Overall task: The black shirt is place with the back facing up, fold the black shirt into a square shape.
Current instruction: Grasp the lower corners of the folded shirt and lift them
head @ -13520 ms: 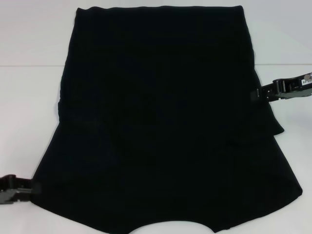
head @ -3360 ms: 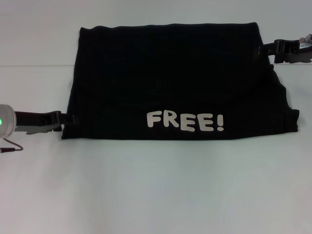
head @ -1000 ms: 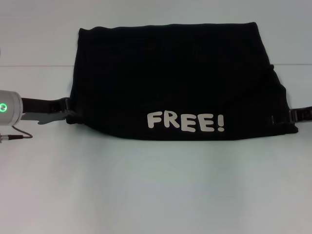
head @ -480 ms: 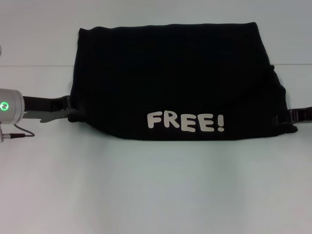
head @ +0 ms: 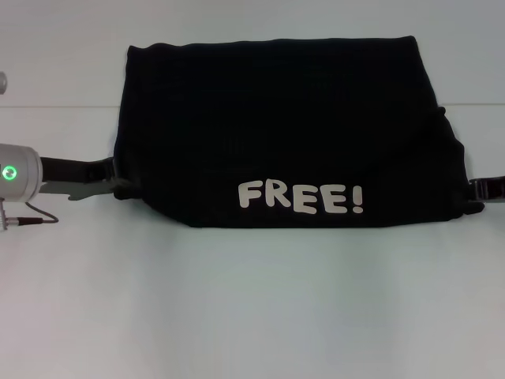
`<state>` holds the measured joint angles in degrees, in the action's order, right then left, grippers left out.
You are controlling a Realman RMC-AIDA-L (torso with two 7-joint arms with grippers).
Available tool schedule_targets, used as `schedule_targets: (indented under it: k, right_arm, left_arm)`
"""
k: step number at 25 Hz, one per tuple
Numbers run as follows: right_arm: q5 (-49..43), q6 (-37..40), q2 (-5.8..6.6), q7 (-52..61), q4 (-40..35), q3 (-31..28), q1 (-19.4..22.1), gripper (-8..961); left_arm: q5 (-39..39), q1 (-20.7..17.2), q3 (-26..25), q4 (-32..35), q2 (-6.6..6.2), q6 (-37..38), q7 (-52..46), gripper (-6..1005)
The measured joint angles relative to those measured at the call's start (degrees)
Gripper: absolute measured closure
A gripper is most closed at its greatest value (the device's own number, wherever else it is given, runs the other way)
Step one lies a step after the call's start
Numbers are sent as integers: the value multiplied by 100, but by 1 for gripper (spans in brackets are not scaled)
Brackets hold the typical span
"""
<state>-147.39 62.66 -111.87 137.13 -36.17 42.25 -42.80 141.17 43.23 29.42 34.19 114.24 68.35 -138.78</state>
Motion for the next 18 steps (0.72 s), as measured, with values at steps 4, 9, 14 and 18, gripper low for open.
schedule_targets:
  k: [4,9,14,18]
  right_arm:
    - [-136,540,126,231,-195,-7,72,869]
    - [-216,1305,233,514,-826,-14,348,870]
    - [-249,1947,310,573,-1039,-52,506,870]
    - [-569,2704,274,697,-1213,-89,641,869]
  left_arm:
    - [113,39,127,69,-89,554,-26,957]
    - [470,47,148,386,-175,1525,-47,957]
    - [937,79,159,465,-214,1953,-36,957]
    - [1102,2,190,618,-172,2592,70,958]
